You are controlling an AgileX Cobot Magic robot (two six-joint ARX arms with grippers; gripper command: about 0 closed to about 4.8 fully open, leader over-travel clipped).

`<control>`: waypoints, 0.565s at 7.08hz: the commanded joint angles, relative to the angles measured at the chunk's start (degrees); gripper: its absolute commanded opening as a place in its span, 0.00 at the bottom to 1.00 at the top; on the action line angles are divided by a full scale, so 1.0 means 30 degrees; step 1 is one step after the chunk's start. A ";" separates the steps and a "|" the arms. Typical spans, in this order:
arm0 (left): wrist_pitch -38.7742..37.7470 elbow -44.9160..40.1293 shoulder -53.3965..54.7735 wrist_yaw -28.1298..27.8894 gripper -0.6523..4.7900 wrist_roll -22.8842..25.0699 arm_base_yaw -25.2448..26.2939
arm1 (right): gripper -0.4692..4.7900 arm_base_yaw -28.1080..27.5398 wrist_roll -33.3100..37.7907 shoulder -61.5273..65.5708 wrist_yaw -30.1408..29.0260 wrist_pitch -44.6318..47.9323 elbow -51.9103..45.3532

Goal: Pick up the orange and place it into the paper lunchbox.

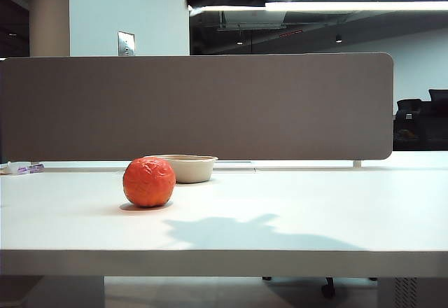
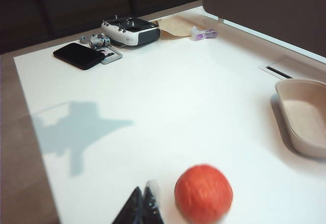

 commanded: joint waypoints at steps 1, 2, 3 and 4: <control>-0.0729 0.0080 0.0211 0.0510 0.11 0.0138 -0.0022 | 1.00 0.0022 0.0882 0.7861 0.0153 0.3541 0.5166; -0.0729 0.0080 0.0211 0.0510 0.11 0.0131 -0.0022 | 1.00 0.0051 0.0889 0.9537 0.1661 0.4641 0.5982; -0.0729 0.0087 0.0197 0.0831 0.11 0.0124 -0.0022 | 1.00 0.0153 0.1450 1.3806 0.3089 0.5559 0.7985; -0.0729 0.0087 0.0197 0.0998 0.11 0.0109 -0.0022 | 1.00 0.0175 0.1450 1.4039 0.3424 0.5646 0.8014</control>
